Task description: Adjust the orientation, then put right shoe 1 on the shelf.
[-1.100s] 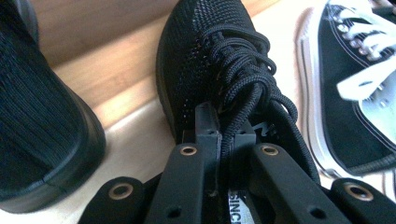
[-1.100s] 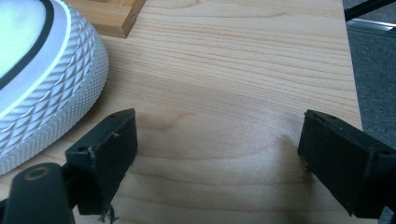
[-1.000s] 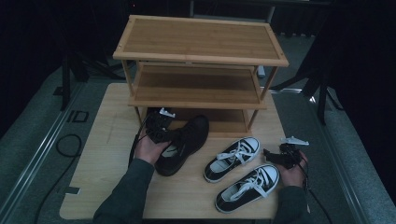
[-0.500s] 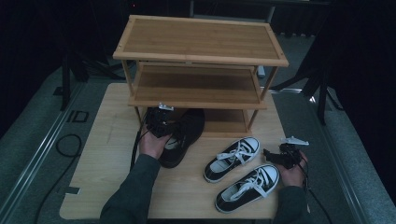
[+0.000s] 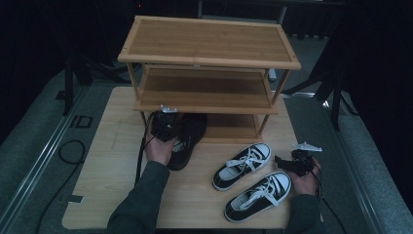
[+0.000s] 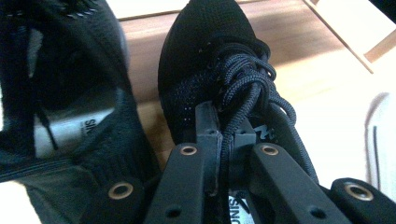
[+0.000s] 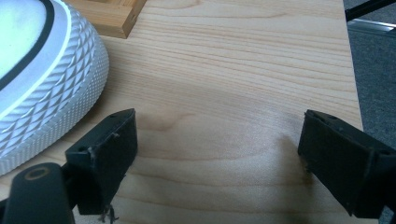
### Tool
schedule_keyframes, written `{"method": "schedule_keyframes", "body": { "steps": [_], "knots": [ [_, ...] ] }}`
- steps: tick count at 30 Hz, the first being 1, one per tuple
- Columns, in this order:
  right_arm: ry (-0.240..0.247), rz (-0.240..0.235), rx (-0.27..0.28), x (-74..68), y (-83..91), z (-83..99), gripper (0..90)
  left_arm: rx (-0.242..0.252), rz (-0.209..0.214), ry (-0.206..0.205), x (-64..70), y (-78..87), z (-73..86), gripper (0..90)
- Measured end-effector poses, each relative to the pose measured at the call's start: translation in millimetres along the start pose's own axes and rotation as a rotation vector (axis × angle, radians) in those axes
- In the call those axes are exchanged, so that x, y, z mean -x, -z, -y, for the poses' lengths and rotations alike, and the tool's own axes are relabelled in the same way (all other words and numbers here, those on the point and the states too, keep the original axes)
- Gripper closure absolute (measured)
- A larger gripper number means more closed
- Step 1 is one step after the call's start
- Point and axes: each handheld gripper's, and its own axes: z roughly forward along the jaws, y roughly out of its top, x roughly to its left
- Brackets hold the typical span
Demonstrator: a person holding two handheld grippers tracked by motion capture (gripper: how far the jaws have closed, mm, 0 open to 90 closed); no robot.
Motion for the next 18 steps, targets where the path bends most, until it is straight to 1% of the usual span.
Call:
{"method": "schedule_keyframes", "body": {
  "steps": [3, 7, 15, 18],
  "knots": [
    [0.000, 0.000, 0.000, 0.0, 0.0, 0.0, 11.8, 0.013, -0.022, 0.018, -2.1, -0.6, 2.4, 86.7],
    [0.001, 0.000, 0.000, 0.0, 0.0, 0.0, 11.8, 0.027, -0.051, 0.024, -3.0, 0.5, 4.8, 86.7],
    [0.001, 0.000, 0.000, 0.0, 0.0, 0.0, 11.8, 0.033, -0.073, 0.044, -1.0, -7.6, 5.1, 86.7],
    [0.001, 0.000, 0.000, 0.0, 0.0, 0.0, 11.8, 0.050, -0.081, 0.063, -0.9, -9.1, 5.1, 86.7]
  ]
}}
